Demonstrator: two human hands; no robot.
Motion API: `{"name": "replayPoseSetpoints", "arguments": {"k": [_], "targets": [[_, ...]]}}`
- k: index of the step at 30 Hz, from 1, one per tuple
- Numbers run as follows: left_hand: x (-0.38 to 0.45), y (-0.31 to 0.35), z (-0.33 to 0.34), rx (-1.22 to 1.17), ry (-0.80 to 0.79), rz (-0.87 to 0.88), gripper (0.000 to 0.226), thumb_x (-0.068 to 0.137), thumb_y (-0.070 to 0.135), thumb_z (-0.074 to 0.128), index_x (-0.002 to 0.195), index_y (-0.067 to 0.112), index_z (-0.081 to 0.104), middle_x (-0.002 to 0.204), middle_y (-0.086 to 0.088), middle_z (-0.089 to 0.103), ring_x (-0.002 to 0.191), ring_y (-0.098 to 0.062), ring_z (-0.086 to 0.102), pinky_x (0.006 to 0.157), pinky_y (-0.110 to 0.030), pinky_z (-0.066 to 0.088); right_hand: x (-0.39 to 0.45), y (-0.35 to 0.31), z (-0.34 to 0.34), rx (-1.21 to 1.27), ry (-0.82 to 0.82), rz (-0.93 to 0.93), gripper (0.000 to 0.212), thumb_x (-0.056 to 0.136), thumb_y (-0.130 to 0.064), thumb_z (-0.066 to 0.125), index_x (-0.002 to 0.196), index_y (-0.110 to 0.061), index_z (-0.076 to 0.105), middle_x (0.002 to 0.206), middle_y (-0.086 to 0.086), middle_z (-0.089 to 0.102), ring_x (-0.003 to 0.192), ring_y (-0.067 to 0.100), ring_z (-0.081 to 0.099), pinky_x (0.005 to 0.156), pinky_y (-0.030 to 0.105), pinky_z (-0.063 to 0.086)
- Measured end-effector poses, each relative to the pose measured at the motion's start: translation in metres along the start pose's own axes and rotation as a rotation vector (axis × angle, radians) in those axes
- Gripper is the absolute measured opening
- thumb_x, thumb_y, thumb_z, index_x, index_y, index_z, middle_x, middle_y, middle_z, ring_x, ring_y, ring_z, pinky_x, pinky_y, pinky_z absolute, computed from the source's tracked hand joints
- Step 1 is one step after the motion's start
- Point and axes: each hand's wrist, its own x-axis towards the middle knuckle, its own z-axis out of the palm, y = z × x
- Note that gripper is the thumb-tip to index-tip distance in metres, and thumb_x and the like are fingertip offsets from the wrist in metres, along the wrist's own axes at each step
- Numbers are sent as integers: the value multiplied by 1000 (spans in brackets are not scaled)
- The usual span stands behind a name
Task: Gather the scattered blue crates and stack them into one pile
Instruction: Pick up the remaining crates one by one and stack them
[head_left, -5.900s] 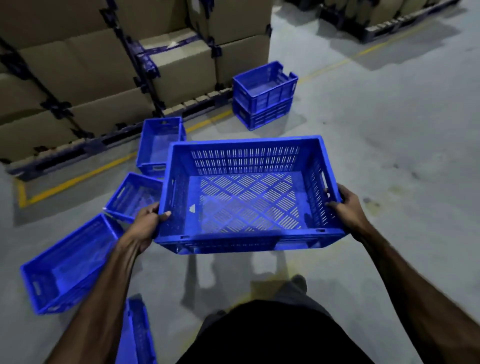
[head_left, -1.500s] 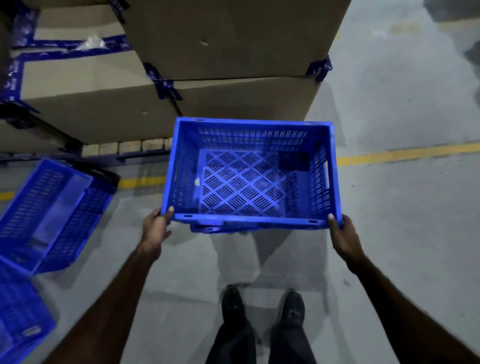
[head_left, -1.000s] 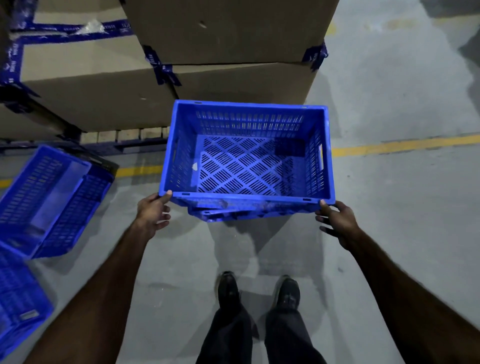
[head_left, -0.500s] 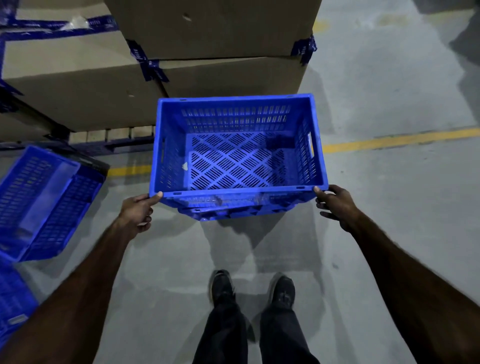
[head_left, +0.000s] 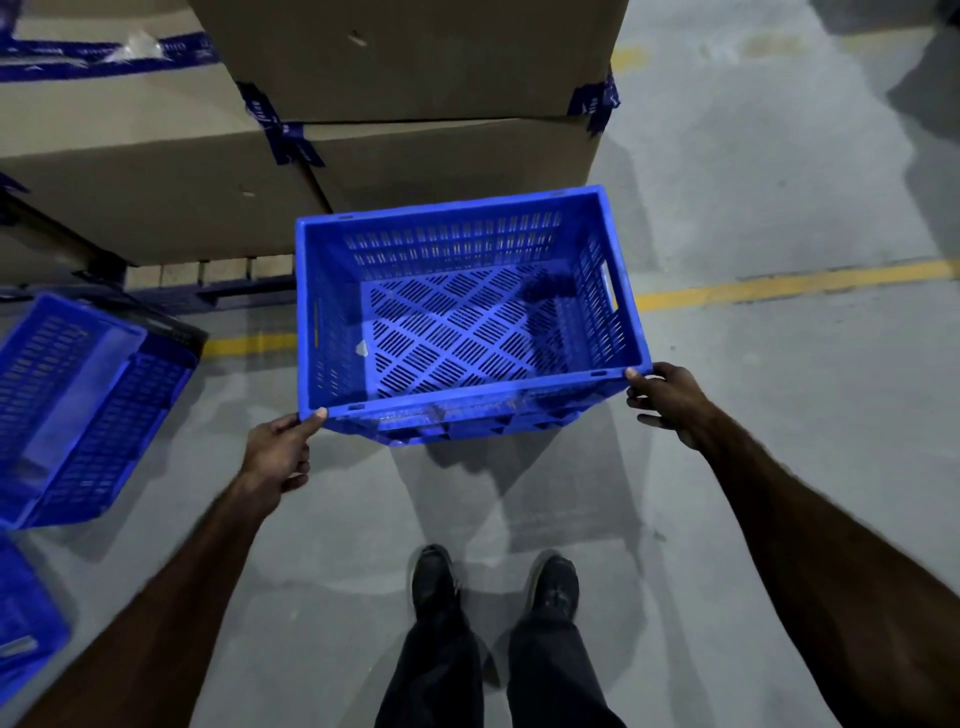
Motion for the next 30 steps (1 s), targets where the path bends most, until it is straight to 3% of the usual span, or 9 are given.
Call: {"name": "replayPoseSetpoints", "arguments": {"k": [7, 12, 20, 25, 30], "targets": [[-1, 4, 3, -5, 15, 5, 27, 90, 44, 75, 93, 18, 67, 70, -7, 46, 55, -19, 42, 46, -19, 37, -3, 6, 4, -52, 11, -28, 36, 99, -41, 63, 123, -15, 58, 86, 7, 69, 75, 21, 66, 70, 34, 52], [2, 3, 1, 11, 22, -11, 32, 88, 49, 76, 94, 19, 68, 73, -9, 54, 58, -21, 50, 59, -26, 43, -3, 13, 7, -30, 22, -34, 38, 99, -46, 62, 123, -18, 56, 85, 8, 70, 75, 23, 67, 72, 37, 50], [1, 5, 3, -4, 40, -24, 30, 87, 51, 76, 96, 22, 71, 72, -10, 56, 66, -24, 56, 65, -30, 47, 8, 12, 2, -65, 14, -28, 44, 95, -49, 66, 122, -15, 56, 96, 11, 75, 75, 22, 69, 67, 32, 50], [2, 4, 1, -7, 39, -43, 28, 86, 50, 77, 98, 25, 71, 72, -10, 57, 68, -24, 60, 68, -34, 49, 2, 15, 6, -73, 20, -47, 43, 99, -50, 59, 127, -18, 53, 94, 10, 74, 78, 24, 69, 69, 35, 50], [22, 13, -3, 159, 84, -6, 26, 86, 41, 78, 93, 17, 69, 84, -13, 64, 76, -28, 59, 72, -40, 53, 5, 18, 11, -109, 98, -54, 49, 94, -56, 64, 125, -18, 57, 100, 8, 72, 85, 25, 70, 75, 41, 54]]}}
